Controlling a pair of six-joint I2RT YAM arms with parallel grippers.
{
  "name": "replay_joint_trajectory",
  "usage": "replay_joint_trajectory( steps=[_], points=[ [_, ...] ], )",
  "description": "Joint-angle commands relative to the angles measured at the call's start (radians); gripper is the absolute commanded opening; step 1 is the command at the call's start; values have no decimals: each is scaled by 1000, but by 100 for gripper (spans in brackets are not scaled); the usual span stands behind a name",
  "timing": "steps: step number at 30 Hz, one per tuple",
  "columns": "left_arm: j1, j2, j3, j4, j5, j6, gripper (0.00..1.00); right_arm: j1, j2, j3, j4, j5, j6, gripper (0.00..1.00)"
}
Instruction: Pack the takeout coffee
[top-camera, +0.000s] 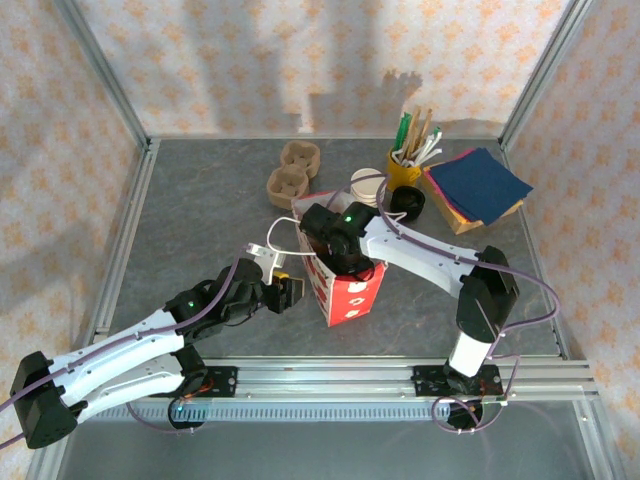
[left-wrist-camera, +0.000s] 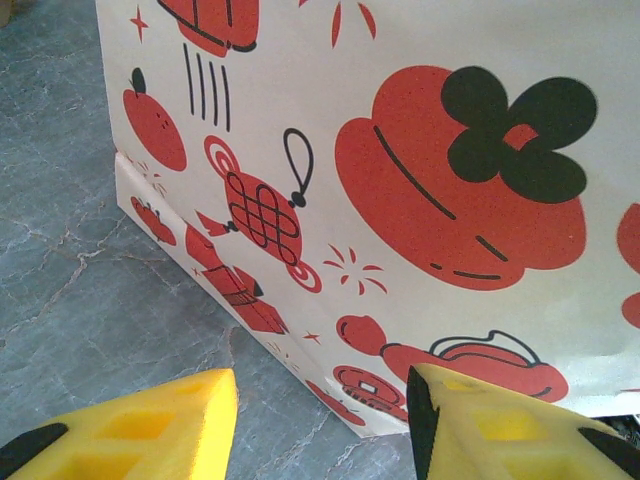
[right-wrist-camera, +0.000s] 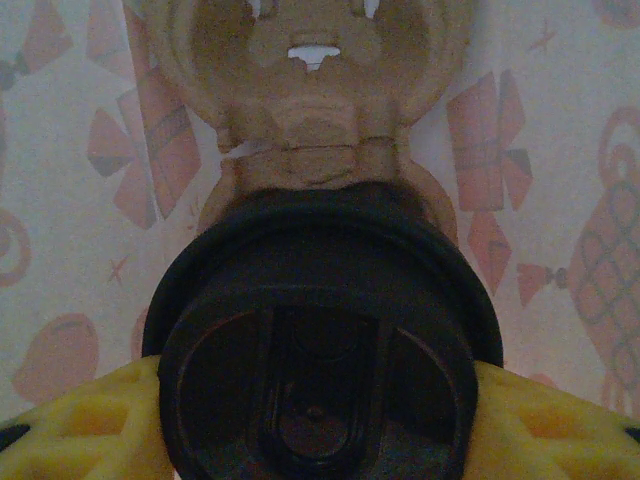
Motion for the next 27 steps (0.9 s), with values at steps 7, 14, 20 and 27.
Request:
replay_joint_trajectory(
  steps=[7, 14, 20, 27],
  points=[
    [-2, -20, -19, 20, -26, -2, 51, -4, -3, -26, 7, -23, -14, 39],
    [-3, -15, -19, 26, -26, -1, 50, -7, -4, -30, 7, -24, -16, 39],
    [-2, -14, -19, 25, -28, -3, 50, -8, -9, -40, 14, -23, -16, 39],
    [-2, -14, -18, 22, -30, -3, 50, -11, -7, -51, 23, -29, -20, 39]
  ],
)
